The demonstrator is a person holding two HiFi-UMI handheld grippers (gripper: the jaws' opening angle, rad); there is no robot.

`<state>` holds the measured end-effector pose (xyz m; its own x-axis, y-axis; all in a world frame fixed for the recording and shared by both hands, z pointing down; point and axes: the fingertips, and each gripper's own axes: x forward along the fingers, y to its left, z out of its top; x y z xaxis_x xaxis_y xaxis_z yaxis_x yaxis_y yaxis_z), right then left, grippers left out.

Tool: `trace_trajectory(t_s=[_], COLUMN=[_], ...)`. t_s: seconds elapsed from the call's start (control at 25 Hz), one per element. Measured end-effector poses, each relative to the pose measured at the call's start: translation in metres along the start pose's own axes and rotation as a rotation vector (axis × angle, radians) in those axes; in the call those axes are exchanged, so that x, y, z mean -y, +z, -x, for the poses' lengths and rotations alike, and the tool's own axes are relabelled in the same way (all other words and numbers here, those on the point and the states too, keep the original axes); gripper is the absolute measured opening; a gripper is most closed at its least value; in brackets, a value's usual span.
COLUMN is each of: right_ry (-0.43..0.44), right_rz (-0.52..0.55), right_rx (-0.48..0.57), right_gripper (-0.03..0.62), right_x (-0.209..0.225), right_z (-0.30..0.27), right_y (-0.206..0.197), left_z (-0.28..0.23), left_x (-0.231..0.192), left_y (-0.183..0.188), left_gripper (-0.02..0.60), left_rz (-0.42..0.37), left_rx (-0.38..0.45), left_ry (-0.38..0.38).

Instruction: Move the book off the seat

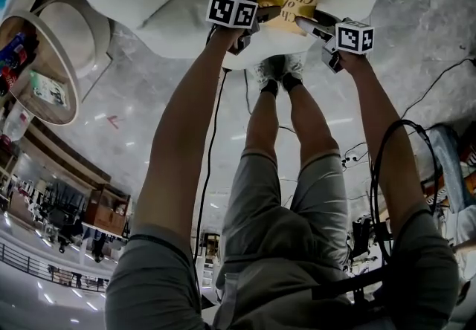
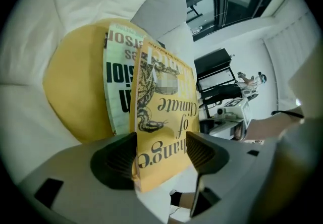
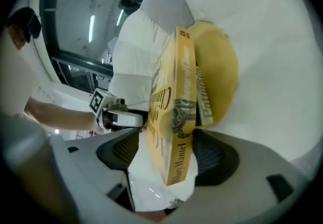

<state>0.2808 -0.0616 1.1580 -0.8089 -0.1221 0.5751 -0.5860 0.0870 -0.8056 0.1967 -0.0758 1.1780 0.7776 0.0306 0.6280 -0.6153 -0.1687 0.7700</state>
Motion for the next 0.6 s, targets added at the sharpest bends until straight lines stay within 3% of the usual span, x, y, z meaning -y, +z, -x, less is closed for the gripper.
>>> trace_trajectory(t_s=[0.12,0.2,0.28,0.36,0.4,0.48,0.52,0.6], right_ry=[0.033,0.152,0.237,0.167,0.104,0.016,0.001,0.024], right_rz=[-0.051,-0.102,-0.087,0.039,0.117,0.240,0.264,0.214], right_rx=[0.030,0.117,0.135,0.008,-0.078,-0.182,-0.182,-0.094], right_gripper=[0.316,0.150,0.147,0.168,0.240,0.181,0.174,0.163], right_x=[-0.002,-0.022,-0.043,-0.047,-0.045,-0.043,-0.044,-0.050], right_z=[-0.006,0.004,0.008,-0.003,-0.011,-0.019,-0.020,-0.016], right_y=[0.009,0.025,0.031,0.011,-0.004,-0.024,-0.025,-0.015], left_z=[0.004,0.012,0.019,0.014,0.008,-0.001,-0.003,0.001], left_x=[-0.004,-0.006,-0.001,0.019,0.029,0.035,0.032,0.032], left_y=[0.003,0.005,0.001,-0.025,-0.044,-0.074,-0.077,-0.066], left_gripper=[0.304,0.311,0.311,0.305,0.305,0.345,0.345,0.342], left_rz=[0.016,0.046,0.068,0.010,-0.045,-0.134,-0.139,-0.064], left_rx=[0.007,0.039,0.040,-0.083,-0.178,-0.305,-0.295,-0.170], left_ry=[-0.017,-0.033,-0.086,-0.149,-0.154,-0.082,-0.042,-0.037])
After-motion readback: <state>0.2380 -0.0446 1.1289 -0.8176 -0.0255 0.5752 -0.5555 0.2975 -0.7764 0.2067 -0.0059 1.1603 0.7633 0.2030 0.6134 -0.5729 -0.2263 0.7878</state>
